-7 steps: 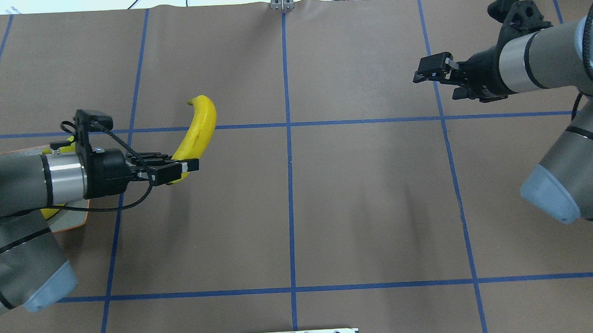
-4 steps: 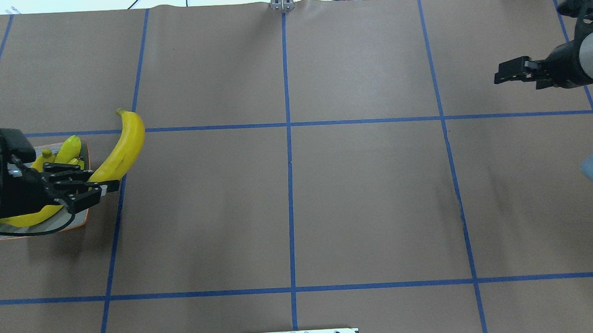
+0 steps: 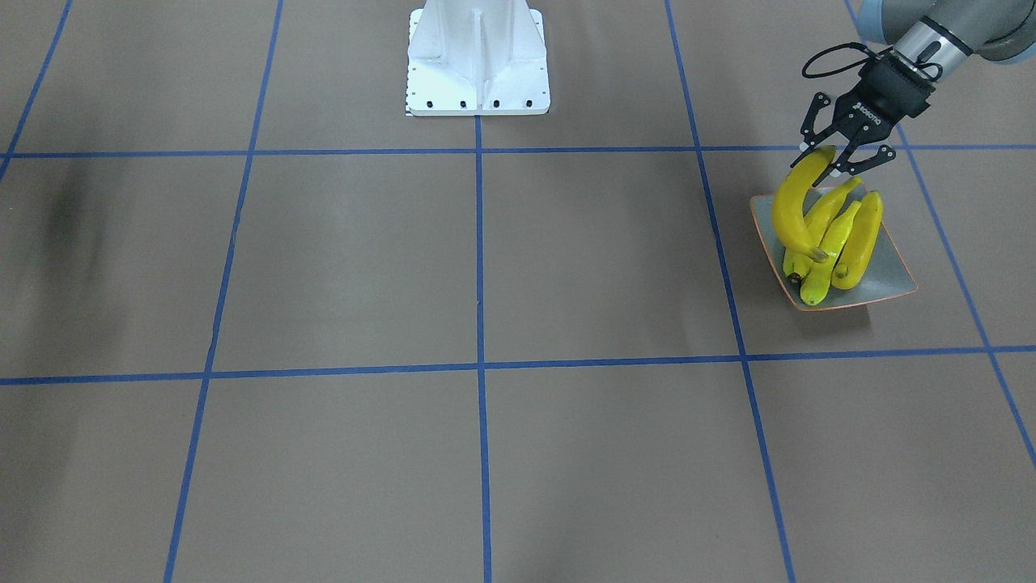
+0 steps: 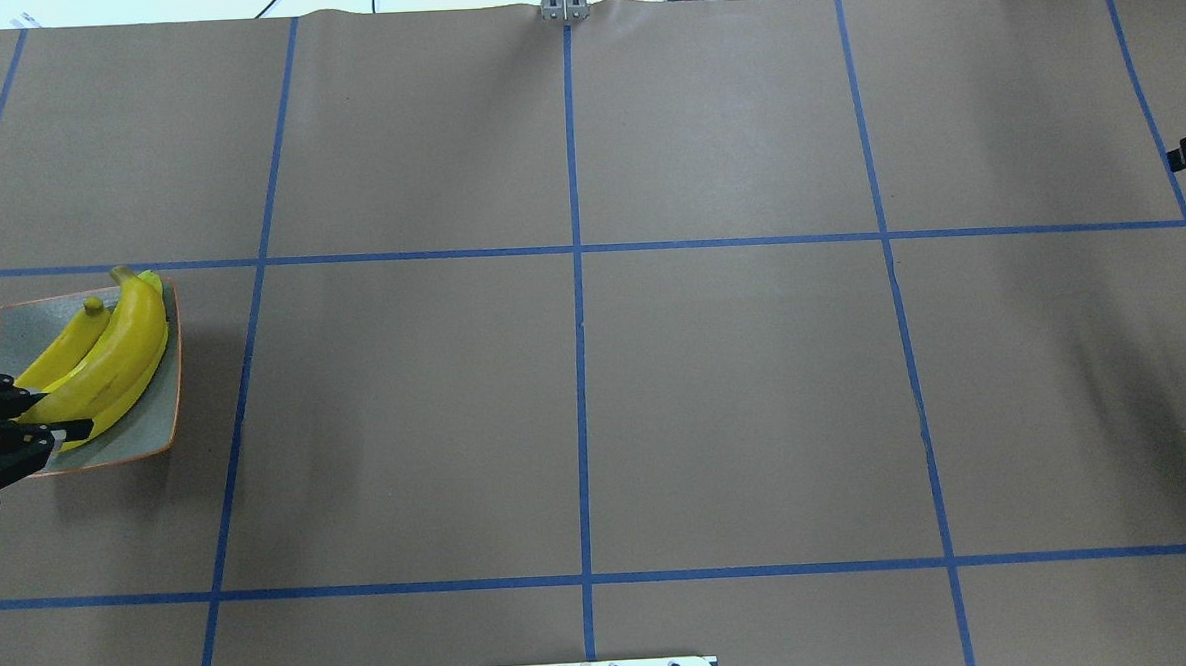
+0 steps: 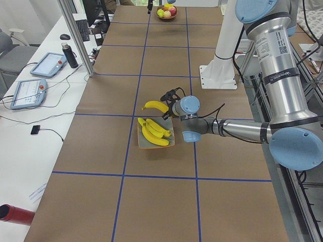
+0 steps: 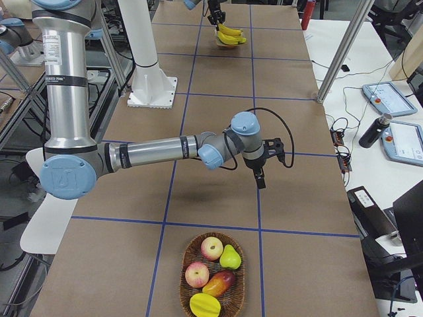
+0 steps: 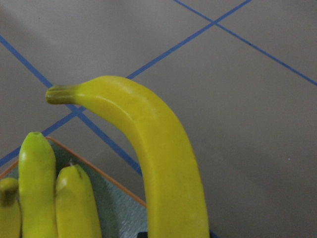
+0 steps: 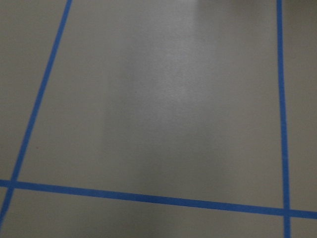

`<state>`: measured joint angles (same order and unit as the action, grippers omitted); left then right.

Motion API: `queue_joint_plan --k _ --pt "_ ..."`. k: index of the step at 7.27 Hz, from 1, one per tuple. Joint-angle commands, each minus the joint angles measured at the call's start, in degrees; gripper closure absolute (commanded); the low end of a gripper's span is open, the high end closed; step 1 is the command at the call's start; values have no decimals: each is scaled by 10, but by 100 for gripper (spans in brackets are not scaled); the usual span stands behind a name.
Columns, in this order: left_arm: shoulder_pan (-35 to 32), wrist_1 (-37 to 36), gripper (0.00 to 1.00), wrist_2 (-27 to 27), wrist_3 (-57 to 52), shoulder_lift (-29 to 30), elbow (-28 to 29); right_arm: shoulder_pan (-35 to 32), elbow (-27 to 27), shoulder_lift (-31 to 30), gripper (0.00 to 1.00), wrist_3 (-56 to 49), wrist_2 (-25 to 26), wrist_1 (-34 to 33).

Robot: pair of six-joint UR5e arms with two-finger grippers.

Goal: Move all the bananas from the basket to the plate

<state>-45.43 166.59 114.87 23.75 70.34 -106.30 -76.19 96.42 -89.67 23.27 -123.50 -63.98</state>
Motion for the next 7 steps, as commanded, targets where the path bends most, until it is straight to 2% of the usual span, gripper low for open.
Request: queue_joint_plan --k 1,2,3,4,5,6,7 --pt "-2 -17 100 -11 -81 -7 8 -37 -34 -2 0 -70 -25 0" --pt "-1 -30 100 -18 -114 -5 12 -64 -60 1 0 -120 -58 0" --pt "-1 -37 100 -19 -128 -4 14 -83 -75 1 0 -152 -69 0" --pt "-1 -37 74 -30 -129 -4 19 -86 -77 0 0 -154 -71 0" --pt "-1 -37 33 -37 -129 -1 23 -86 -78 0 0 -154 -71 0" --pt "-1 -32 1 -37 -129 0 26 -87 -77 0 0 -154 -72 0" --pt "-1 -26 1 -38 -129 -1 29 -88 -78 0 0 -154 -72 0"
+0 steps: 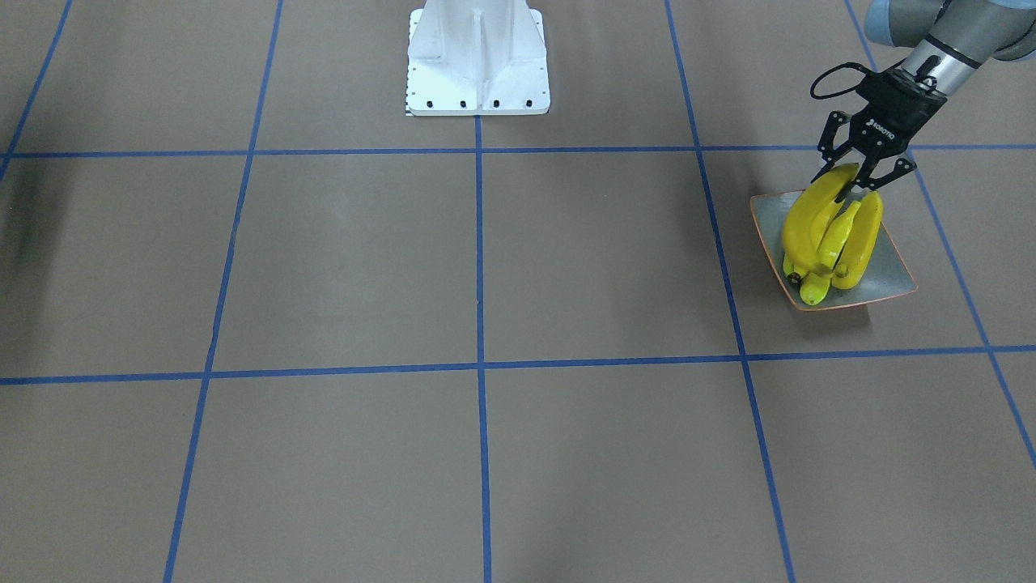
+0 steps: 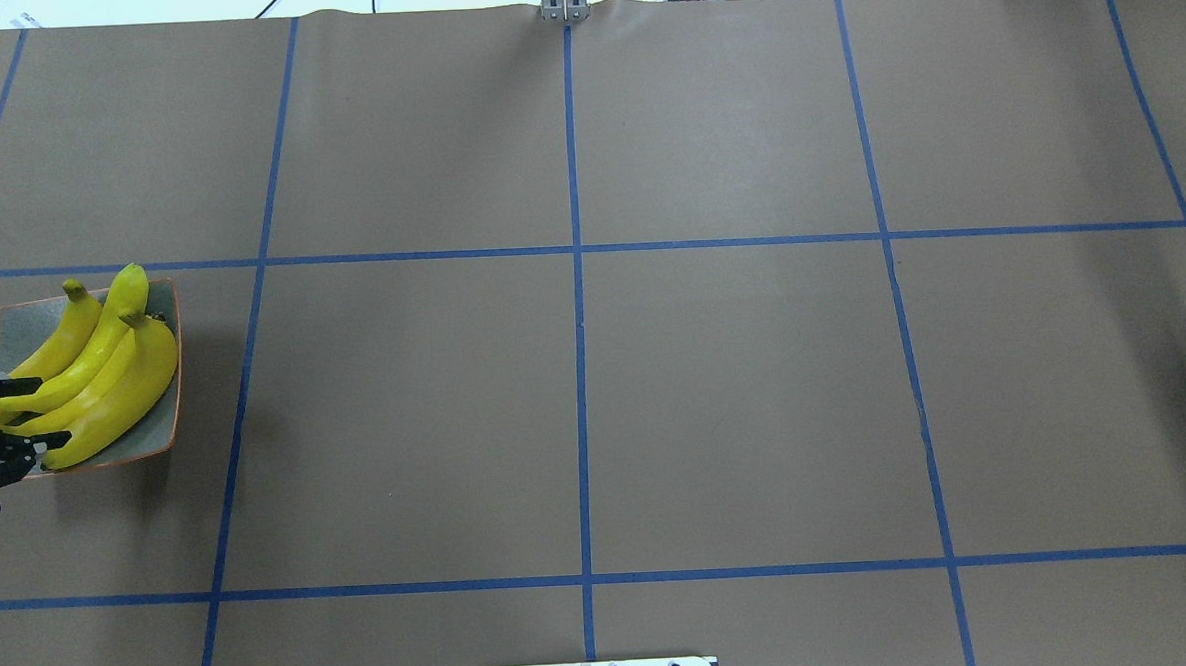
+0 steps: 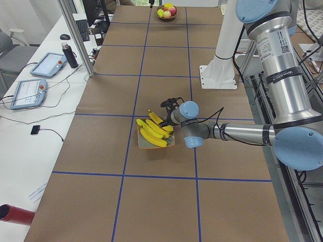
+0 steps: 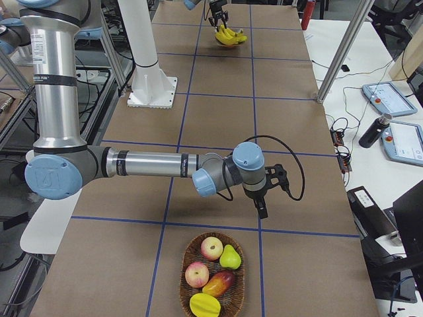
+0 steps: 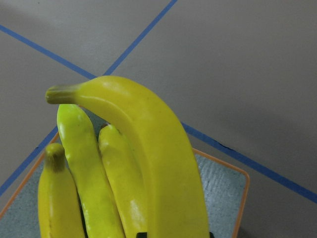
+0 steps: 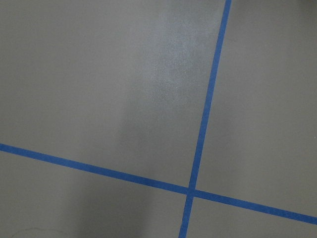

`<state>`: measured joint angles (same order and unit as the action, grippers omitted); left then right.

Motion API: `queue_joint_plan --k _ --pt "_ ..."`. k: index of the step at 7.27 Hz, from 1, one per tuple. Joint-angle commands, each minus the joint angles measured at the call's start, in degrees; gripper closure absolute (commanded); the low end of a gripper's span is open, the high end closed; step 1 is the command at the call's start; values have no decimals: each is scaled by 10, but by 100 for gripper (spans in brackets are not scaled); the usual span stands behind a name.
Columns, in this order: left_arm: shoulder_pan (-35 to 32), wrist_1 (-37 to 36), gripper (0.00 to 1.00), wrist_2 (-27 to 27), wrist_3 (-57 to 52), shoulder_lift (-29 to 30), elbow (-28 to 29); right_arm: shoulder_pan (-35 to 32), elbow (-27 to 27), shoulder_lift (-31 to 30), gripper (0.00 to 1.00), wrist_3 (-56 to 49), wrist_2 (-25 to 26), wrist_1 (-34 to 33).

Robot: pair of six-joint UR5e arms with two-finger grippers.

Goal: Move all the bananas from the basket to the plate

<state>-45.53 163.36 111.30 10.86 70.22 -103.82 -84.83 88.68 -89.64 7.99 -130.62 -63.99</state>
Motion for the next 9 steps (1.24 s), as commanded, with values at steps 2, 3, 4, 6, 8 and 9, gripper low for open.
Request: queue_joint_plan --k 2,3,4,6,8,9 --pt "0 6 1 7 6 10 -2 -2 0 1 0 0 -1 -1" --pt "-8 -4 1 20 33 15 -7 -7 0 -2 0 -1 0 -3" --pt "-26 -15 1 39 112 28 -7 -16 -1 -10 0 -1 1 -4" --pt "-189 -216 1 162 124 98 -30 -39 -1 -35 0 -1 1 -5" --pt "-291 -414 1 199 -33 133 -35 -48 -1 -69 0 -2 5 -3" --pt "-333 -544 1 198 -123 151 -36 -55 0 -84 0 -9 5 1"
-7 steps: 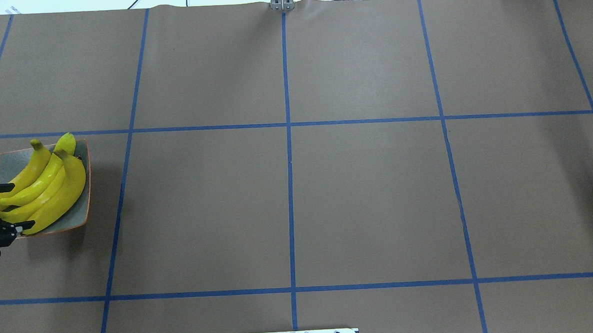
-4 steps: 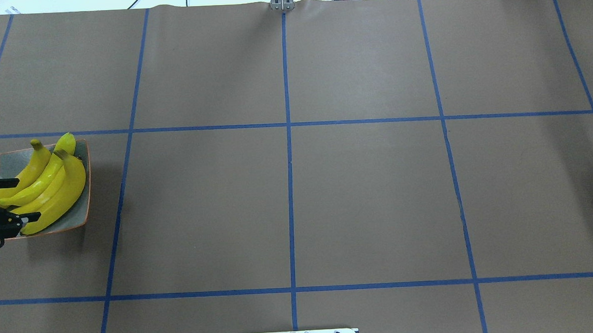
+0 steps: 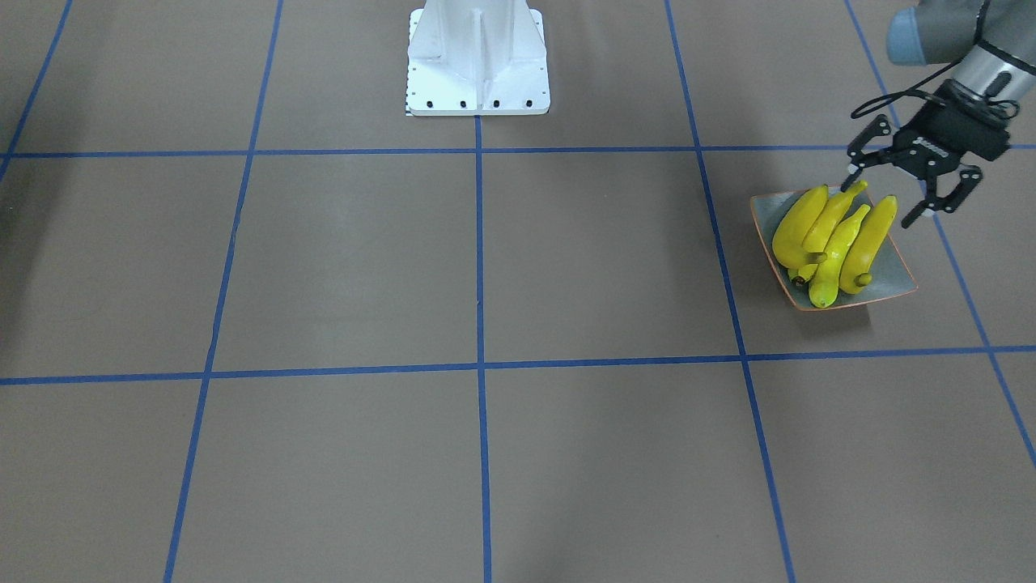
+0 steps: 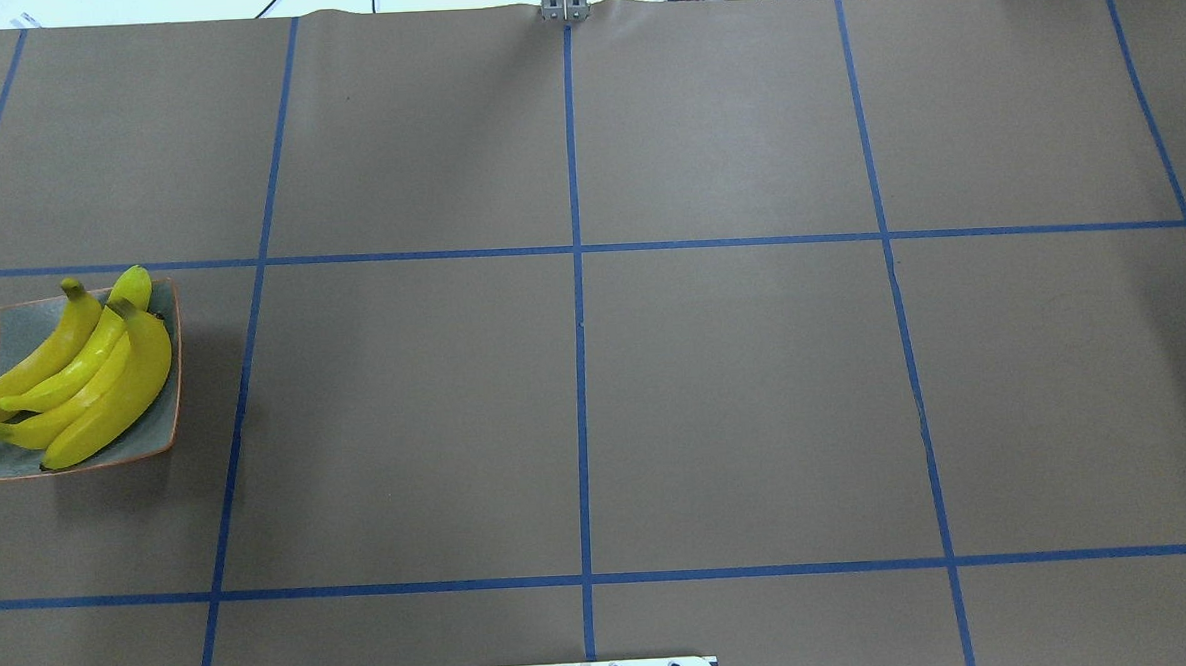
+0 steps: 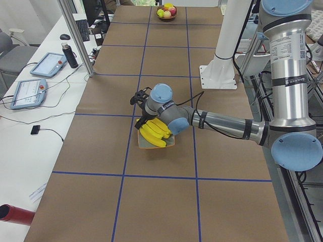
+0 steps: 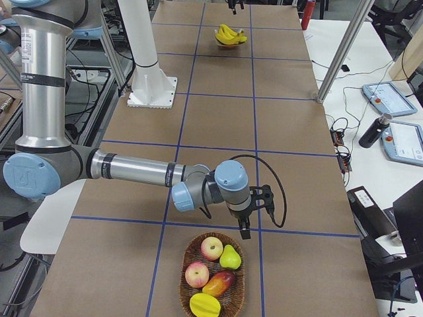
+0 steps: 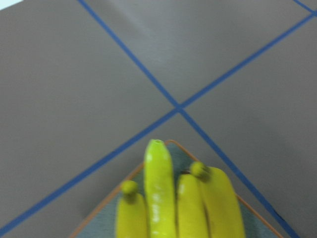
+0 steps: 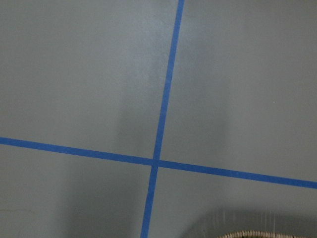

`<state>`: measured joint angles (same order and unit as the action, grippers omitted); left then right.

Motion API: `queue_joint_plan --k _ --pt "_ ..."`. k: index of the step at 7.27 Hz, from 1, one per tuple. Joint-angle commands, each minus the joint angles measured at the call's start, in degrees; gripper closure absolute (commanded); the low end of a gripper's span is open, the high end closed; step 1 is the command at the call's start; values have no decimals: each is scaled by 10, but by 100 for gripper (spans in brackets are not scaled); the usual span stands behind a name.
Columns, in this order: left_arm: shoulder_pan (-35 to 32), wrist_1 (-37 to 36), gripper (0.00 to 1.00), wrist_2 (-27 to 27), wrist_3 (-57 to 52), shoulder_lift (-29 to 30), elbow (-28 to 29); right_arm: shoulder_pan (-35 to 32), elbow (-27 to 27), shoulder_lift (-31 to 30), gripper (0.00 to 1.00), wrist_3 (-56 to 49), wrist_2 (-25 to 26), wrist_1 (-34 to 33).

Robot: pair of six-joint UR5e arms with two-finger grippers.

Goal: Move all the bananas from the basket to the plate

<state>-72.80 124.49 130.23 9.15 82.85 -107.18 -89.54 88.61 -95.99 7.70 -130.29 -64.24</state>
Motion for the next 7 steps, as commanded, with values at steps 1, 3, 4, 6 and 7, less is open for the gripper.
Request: queue_joint_plan --k 1,3,4,6,7 --pt "-100 -284 0 3 -195 52 0 -11 0 -32 0 -28 2 3" --pt "-146 -339 0 -61 -280 48 32 -33 -11 -43 0 -48 -2 -1" --pt "-149 -354 0 -60 -274 46 49 -33 -19 -51 0 -65 0 -2" --pt "-159 -356 0 -60 -158 29 63 -38 -26 -59 0 -68 -2 -1" --pt "-160 -348 0 -56 -157 14 64 -38 -26 -65 0 -68 1 -1"
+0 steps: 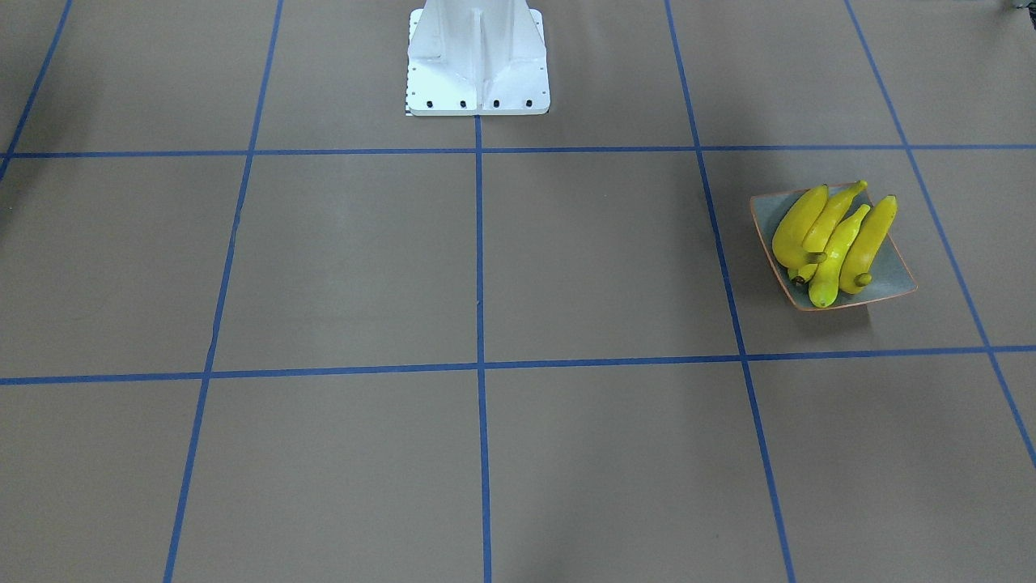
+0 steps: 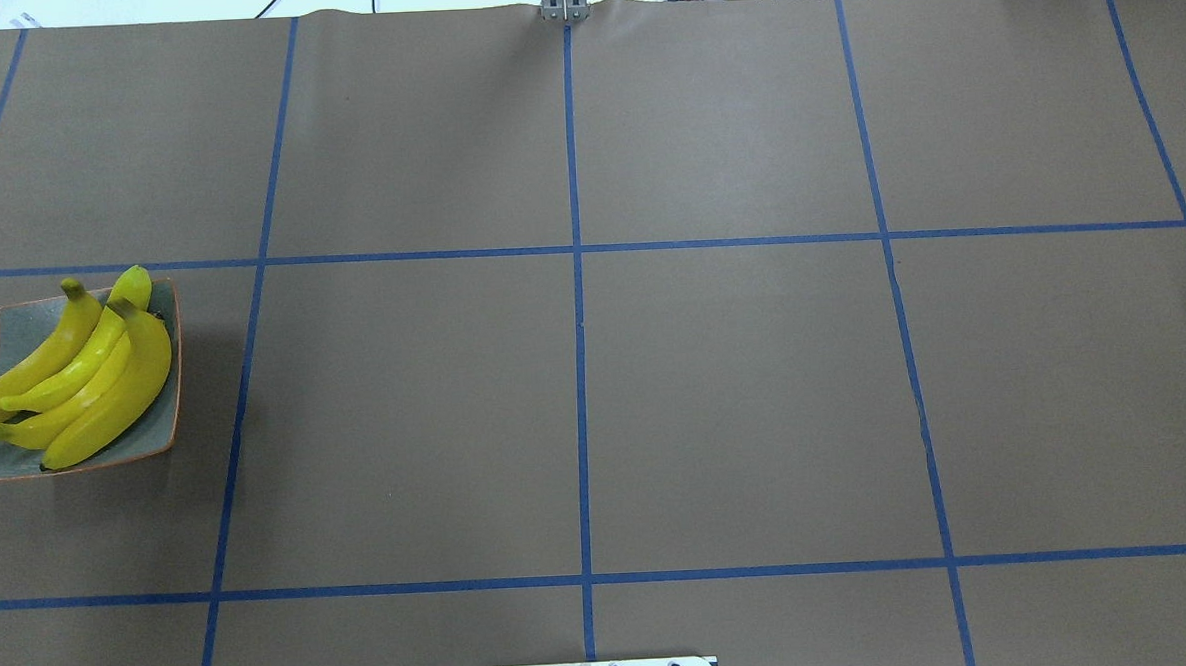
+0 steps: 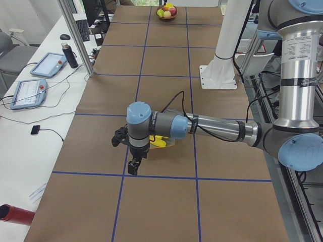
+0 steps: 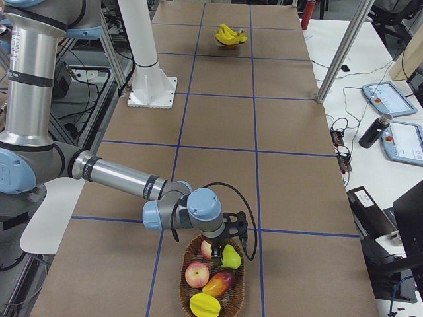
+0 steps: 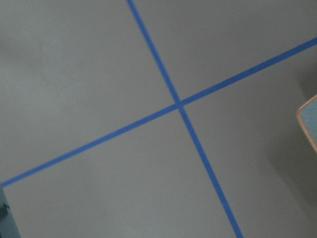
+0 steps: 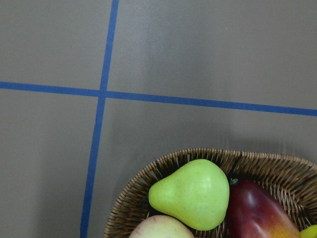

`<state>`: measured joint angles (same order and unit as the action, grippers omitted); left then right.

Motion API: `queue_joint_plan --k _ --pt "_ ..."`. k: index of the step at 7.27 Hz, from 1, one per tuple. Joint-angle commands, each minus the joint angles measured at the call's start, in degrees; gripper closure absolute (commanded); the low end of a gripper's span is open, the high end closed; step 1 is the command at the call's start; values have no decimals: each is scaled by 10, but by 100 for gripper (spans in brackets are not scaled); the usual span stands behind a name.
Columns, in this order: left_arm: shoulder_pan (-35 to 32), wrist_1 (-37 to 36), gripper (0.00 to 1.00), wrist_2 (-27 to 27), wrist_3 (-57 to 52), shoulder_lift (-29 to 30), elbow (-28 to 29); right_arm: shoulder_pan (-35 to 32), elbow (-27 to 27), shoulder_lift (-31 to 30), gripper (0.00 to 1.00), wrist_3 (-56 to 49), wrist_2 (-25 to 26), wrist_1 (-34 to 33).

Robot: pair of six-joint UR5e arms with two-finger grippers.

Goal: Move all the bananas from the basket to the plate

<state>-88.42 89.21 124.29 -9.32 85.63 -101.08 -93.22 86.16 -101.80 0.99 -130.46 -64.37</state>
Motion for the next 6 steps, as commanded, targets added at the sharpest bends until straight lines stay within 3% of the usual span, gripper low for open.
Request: queue_joint_plan --k 1,5,6 --pt "-7 9 0 52 29 -37 -23 -1 -1 -24 0 0 5 0" --pt "-19 8 0 119 87 -39 -30 -17 1 -34 0 2 6 4" --pt "-18 9 0 124 85 -65 -38 -18 3 -31 0 7 -2 -3"
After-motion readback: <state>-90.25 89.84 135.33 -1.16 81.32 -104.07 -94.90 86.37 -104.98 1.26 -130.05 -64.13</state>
